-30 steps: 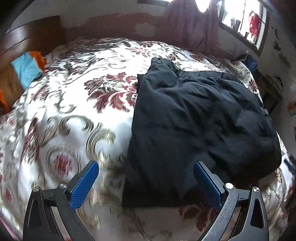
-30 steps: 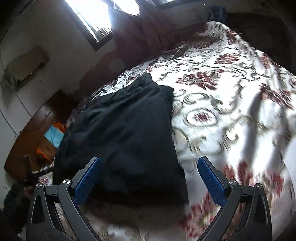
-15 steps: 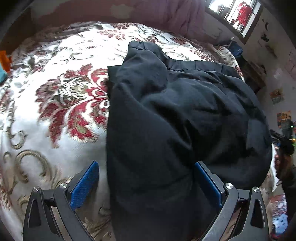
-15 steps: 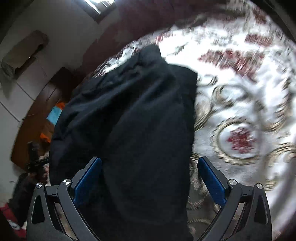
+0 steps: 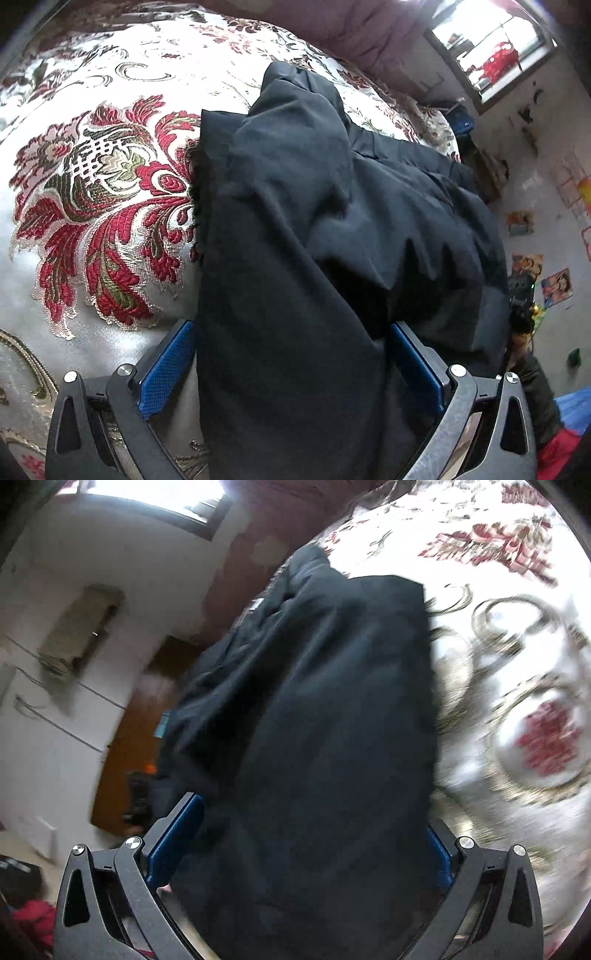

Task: Fold large clothes
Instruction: 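Grasp the folded black jacket edge with both grippers and lift it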

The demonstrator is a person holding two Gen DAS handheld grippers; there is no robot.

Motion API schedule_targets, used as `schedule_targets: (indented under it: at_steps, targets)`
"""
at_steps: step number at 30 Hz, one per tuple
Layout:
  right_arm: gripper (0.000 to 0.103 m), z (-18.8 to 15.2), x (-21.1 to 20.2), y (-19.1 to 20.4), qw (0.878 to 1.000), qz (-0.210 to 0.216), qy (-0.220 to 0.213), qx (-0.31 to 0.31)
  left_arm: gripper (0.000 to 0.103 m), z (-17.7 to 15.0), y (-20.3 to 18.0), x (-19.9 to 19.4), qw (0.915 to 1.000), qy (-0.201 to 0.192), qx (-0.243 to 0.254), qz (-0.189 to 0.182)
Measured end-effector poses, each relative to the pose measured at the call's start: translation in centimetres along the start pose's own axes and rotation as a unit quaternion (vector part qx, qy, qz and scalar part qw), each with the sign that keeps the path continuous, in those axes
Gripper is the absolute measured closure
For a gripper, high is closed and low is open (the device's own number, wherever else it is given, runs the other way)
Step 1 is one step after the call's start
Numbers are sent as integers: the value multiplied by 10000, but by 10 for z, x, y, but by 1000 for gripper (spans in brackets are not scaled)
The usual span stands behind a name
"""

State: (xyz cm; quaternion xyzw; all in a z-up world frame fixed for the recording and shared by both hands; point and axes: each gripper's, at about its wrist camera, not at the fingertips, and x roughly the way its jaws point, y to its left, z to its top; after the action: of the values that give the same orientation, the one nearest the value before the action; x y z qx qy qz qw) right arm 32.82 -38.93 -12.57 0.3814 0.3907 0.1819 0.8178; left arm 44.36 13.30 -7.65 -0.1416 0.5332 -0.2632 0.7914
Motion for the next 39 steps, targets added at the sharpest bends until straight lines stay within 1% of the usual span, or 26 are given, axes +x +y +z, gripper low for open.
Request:
schedule_targets:
  at_steps: [3,7,10,13,15,17,18,19,20,21,22,23,24,25,28,30,33,35,39]
  targets:
    - [1,-3,10,4,9998,-192,-20,-5,0,1,4,0,9999,-40,-134,-75]
    - [1,-7,13,7,9997,-211,-92,-7,0,10,1,8,9999,6,-69,-131]
    - [1,-10,16,10,9994,-300,-168,-29,0,10,-4,15,9995,66,-95,-289]
    - [1,-15,17,17,9985,-463,-278,-51,0,9,-8,19,9995,29,-143,-285]
    - [1,-19,20,27,9967,-699,-406,-65,1,5,-12,21,9993,-8,-204,-319]
    - [7,-24,22,41,9941,-974,-445,-154,11,1,-18,21,9994,-38,-245,-224]
    - [16,-21,25,46,9928,-1090,-457,-180,21,-1,-21,21,9994,-53,-301,-181]
    - [27,-22,25,51,9917,-1176,-477,-188,32,-2,-24,20,9992,-80,-362,-130]
    - [33,-23,24,57,9909,-1230,-517,-185,37,-2,-27,18,9991,-111,-403,-94]
    - [48,-24,22,63,9904,-1251,-551,-215,46,-2,-30,14,9987,-164,-482,-42]
    - [60,-25,17,66,9902,-1250,-567,-269,55,-2,-32,12,9984,-185,-538,-7]
    - [64,-26,14,75,9892,-1285,-596,-380,59,-2,-34,9,9981,-217,-575,31]
    - [73,-26,11,80,9883,-1320,-610,-467,66,-4,-43,4,9979,-306,-555,118]
    - [79,-27,7,89,9871,-1353,-626,-583,70,-4,-50,2,9979,-360,-485,214]
    - [84,-29,-16,107,9854,-1244,-881,-765,76,-8,-84,-8,9958,-556,33,731]
    - [85,-27,-33,127,9803,-1252,-1132,-1021,79,-8,-104,-15,9930,-673,315,914]
    - [85,-22,-59,154,9688,-1391,-1442,-1456,80,-5,-127,-35,9920,-869,422,810]
    - [85,-13,-81,161,9621,-1451,-1626,-1641,81,0,-141,-44,9915,-968,480,721]
    - [85,9,-120,170,9471,-1633,-2020,-1885,81,9,-177,-58,9873,-1253,797,567]
